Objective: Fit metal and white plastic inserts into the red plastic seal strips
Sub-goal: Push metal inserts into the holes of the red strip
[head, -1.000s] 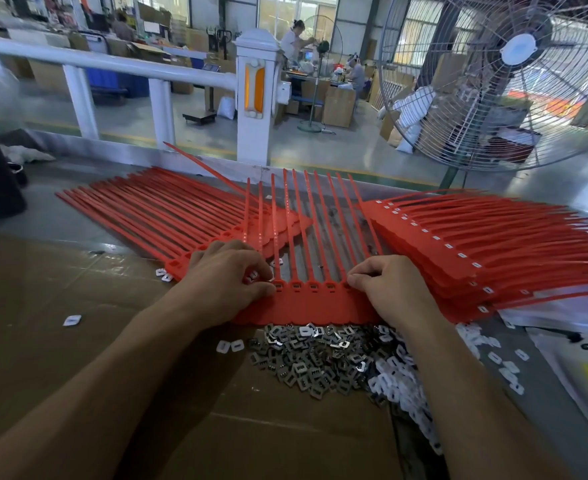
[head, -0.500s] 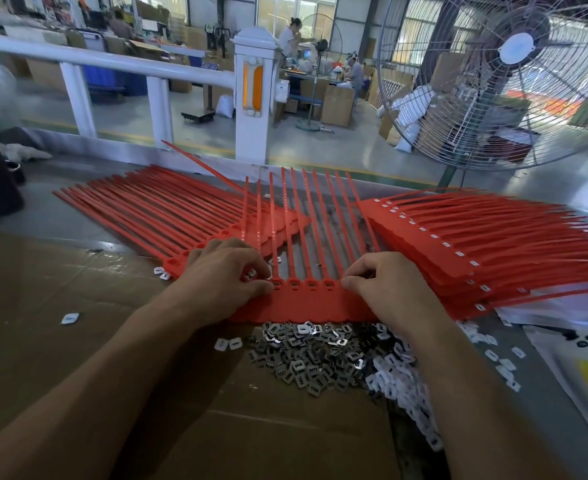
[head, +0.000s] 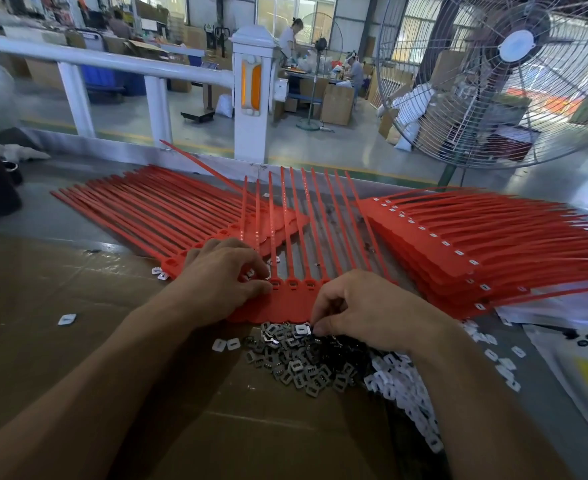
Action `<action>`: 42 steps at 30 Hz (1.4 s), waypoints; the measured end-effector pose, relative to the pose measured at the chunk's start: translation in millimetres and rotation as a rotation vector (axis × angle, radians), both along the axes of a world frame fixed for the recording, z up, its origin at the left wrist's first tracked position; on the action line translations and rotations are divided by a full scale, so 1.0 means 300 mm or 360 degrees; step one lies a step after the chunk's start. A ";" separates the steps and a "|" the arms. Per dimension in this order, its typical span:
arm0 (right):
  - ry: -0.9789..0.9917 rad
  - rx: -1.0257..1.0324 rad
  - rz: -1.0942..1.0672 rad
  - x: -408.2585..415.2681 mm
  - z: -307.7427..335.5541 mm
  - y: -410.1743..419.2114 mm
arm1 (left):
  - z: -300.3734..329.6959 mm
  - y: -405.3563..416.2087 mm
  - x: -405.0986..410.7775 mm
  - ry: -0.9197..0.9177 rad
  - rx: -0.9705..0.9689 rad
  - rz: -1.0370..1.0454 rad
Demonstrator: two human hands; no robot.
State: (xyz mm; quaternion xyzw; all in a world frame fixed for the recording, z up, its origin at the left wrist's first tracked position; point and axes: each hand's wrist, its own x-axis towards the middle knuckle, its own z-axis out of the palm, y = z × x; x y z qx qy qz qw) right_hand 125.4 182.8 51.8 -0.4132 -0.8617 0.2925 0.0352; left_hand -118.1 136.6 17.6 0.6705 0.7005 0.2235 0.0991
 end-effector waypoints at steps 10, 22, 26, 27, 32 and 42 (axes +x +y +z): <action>-0.0016 -0.0019 -0.0023 0.017 0.014 -0.005 | -0.001 0.000 -0.002 0.0014 0.0020 -0.0018; -0.0081 0.0011 -0.0038 0.014 0.017 -0.012 | 0.003 0.000 0.001 0.0020 -0.0005 -0.0012; -0.0102 0.0046 -0.0052 0.014 0.022 -0.016 | 0.004 -0.001 0.001 0.0021 -0.0010 -0.0010; -0.0103 0.0053 -0.0039 0.013 0.022 -0.017 | 0.004 -0.002 0.001 0.0020 -0.0011 -0.0009; -0.0081 0.0024 -0.0014 0.012 0.022 -0.019 | 0.005 -0.005 0.000 0.0015 -0.0012 -0.0014; 0.0085 -0.0158 -0.0038 0.043 0.024 -0.004 | 0.004 -0.005 -0.002 0.0000 -0.0004 -0.0013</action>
